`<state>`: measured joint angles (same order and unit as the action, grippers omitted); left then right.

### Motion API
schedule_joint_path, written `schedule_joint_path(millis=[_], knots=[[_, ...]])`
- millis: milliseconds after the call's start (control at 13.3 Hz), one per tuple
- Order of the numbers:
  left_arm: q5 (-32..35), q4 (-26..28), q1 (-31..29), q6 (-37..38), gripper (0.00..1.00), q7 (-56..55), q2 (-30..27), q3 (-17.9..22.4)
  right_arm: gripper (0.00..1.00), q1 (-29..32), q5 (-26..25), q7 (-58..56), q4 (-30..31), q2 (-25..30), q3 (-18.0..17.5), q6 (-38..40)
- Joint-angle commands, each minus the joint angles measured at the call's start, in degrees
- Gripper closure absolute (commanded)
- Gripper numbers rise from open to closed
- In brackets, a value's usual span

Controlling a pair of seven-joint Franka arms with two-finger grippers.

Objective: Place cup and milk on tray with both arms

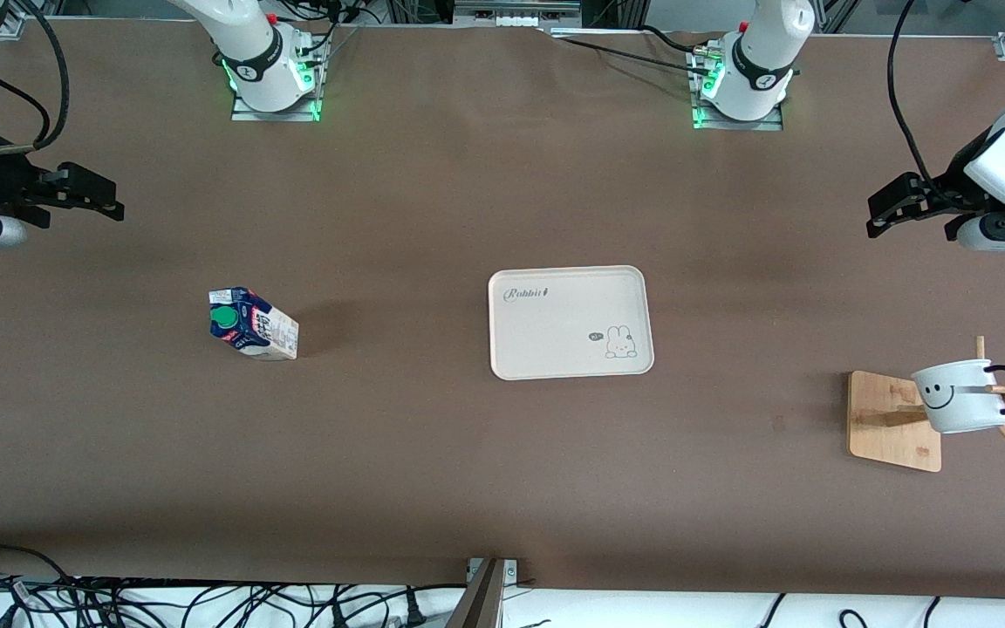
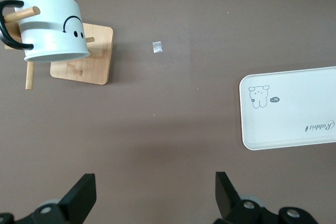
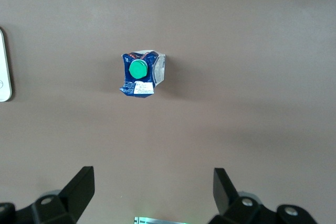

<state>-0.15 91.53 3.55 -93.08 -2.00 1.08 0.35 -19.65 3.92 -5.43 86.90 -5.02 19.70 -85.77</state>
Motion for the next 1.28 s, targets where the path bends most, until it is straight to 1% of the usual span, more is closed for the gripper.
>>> schedule_joint_path(millis=[0, 376, 527, 602, 677, 828, 978, 1129, 1204], knots=[[0.8, -1.8, 0.1, 1.1, 0.00, -0.4, 0.7, -0.1, 0.00, 0.1, -0.3, 0.4, -0.7, -0.2, 0.1, 0.4], [0.9, -2.2, 0.3, 1.6, 0.00, -0.2, 1.2, -0.3, 0.00, 0.1, -0.3, 0.4, -0.7, -0.2, 0.1, 0.4], [-1.1, -3.5, 0.4, 1.7, 0.00, -1.2, 2.9, -0.2, 0.00, 0.1, -0.3, 0.4, -0.7, -0.2, 0.1, 0.4], [-1.3, -5.3, 0.4, 1.8, 0.00, -1.3, 4.7, -0.2, 0.00, 0.1, -0.3, 0.3, -0.7, -0.2, 0.1, 0.3], [-1.2, -6.6, 0.3, 2.3, 0.00, -1.1, 7.4, -0.2, 0.00, 0.1, -0.3, 0.3, -0.8, -0.2, 0.1, 0.3], [-0.6, -7.9, 0.4, 1.9, 0.00, -0.2, 8.9, -0.2, 0.00, 0.1, -0.3, 0.3, -0.9, -0.2, 0.0, 0.3], [-0.6, -6.7, -0.6, -0.6, 0.00, -2.4, 9.4, -0.2, 0.00, 0.1, -0.4, 0.2, -0.9, -0.2, 0.0, 0.2], [-0.6, -3.7, -2.3, -3.2, 0.00, -9.2, 8.6, 0.2, 0.00, 0.1, -0.8, 0.2, -0.9, -0.2, 0.0, -0.2], [-0.6, -2.1, -3.2, -4.0, 0.00, -13.4, 7.2, 0.2, 0.00, 0.1, -1.3, 0.2, -0.9, -0.2, 0.0, -0.3]])
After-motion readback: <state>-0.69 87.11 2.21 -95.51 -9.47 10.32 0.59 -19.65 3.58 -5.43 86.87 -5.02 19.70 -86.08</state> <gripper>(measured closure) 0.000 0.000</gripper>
